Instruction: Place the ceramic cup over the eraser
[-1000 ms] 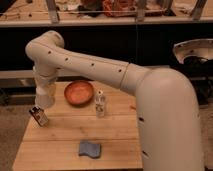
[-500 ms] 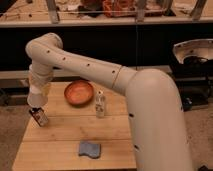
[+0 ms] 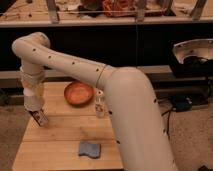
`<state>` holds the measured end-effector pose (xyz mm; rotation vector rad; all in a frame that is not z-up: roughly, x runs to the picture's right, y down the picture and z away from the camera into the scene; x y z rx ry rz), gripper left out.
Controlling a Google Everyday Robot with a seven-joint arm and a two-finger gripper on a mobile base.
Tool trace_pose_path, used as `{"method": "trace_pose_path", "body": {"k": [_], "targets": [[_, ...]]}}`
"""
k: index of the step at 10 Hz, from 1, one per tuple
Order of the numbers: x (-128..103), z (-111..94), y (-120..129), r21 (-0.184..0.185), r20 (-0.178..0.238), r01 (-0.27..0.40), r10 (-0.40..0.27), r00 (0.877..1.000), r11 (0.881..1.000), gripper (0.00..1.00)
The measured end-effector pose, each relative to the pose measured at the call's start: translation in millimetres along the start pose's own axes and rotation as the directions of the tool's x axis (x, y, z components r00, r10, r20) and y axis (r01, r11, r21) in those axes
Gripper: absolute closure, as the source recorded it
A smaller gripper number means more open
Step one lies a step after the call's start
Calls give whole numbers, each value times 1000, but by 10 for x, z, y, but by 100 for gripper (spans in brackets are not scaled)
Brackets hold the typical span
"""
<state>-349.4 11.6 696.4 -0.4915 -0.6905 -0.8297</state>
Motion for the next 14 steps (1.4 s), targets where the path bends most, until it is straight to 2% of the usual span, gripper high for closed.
{"method": "trace_pose_path", "body": {"k": [6, 14], "targets": [[-85, -42, 103, -52, 17, 31, -30, 999, 998, 100], [-61, 188, 140, -108, 18, 33, -31, 999, 994, 100]]}}
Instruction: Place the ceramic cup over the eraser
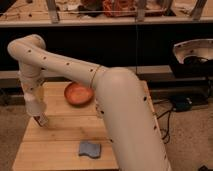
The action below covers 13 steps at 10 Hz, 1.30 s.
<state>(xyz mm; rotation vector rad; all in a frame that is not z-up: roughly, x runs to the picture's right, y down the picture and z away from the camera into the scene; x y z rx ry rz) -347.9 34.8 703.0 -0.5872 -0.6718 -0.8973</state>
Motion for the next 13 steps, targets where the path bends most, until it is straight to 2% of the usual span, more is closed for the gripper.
{"method": "trace_pose_path", "body": {"k": [4, 5, 7, 10, 11, 13], "targets": [[15, 205, 38, -48, -1, -3, 3, 1000, 999, 98], [10, 263, 51, -72, -6, 2, -3, 1000, 997, 91], [-48, 396, 36, -122, -19, 28, -30, 999, 992, 69], [-36, 558, 47, -168, -48, 30, -38, 998, 985, 37], [-26, 607, 62, -178, -52, 27, -36, 998, 984, 29], [-5, 699, 102, -193, -60, 22, -34, 998, 981, 20]]}}
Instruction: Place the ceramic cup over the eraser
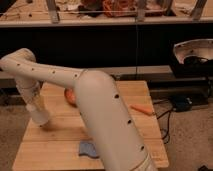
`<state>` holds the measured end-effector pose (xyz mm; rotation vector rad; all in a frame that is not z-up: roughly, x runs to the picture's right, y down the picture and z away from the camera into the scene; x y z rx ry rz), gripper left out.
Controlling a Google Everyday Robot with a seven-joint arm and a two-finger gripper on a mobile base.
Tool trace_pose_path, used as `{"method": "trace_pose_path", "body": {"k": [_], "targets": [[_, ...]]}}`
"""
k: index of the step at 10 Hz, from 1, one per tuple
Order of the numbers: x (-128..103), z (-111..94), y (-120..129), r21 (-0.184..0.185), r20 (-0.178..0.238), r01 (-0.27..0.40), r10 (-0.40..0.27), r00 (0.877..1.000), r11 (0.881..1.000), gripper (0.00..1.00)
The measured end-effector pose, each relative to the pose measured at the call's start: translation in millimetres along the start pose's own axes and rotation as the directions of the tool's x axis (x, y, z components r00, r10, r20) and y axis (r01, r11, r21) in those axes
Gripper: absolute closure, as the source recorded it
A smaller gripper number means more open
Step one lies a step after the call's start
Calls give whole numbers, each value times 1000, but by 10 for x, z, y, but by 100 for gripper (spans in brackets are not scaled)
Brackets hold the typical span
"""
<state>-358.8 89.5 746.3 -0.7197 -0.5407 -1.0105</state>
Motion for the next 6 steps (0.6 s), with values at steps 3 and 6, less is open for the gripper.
{"method": "trace_pose_path", "body": {"k": [3, 6], "targets": [[-3, 23, 74, -4, -20, 4, -4, 1000, 1000, 20], [-16, 43, 121, 2, -29, 25, -25, 999, 1000, 20]]}}
